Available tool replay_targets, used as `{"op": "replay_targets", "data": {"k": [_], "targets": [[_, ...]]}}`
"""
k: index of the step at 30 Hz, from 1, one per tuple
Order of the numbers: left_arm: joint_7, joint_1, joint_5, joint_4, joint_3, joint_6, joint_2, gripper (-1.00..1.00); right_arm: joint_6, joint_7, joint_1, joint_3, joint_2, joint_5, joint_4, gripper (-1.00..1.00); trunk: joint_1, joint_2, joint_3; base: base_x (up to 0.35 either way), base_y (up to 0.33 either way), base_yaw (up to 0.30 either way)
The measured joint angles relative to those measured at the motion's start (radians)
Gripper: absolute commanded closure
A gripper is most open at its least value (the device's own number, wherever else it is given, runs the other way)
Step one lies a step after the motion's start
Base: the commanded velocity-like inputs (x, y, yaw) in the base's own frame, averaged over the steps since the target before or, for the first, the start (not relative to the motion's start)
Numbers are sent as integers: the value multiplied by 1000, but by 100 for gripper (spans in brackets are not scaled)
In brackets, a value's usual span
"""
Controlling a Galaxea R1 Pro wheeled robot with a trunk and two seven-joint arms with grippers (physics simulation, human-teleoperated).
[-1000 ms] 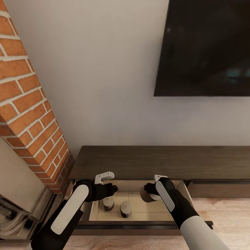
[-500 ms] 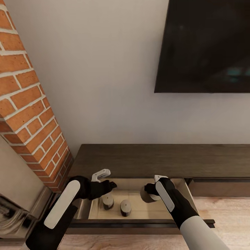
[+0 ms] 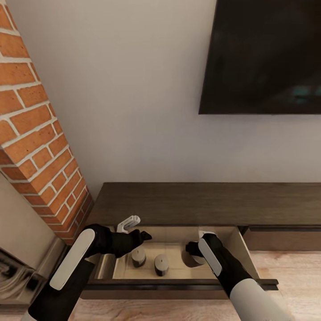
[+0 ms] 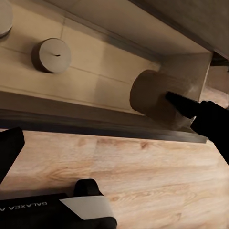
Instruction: Place each of the two pumpkins and all three candles from the living room inside a cabinet in the living room (use any cabinet), then make sure every cabinet is closed, and position the cauldron so it is next to a table in the living room.
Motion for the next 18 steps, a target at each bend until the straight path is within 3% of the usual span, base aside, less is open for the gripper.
{"op": "replay_targets", "data": {"k": [4,18], "targets": [[0,0,0,-1,3,0,1,-100,-9,0,-1,16,1,3,42,100,15,-28,-12,0,0,0],[0,2,2,-3,5,0,1,-100,-64,0,-2,20,1,5,57,100,69,-126,-56,0,0,0]]}}
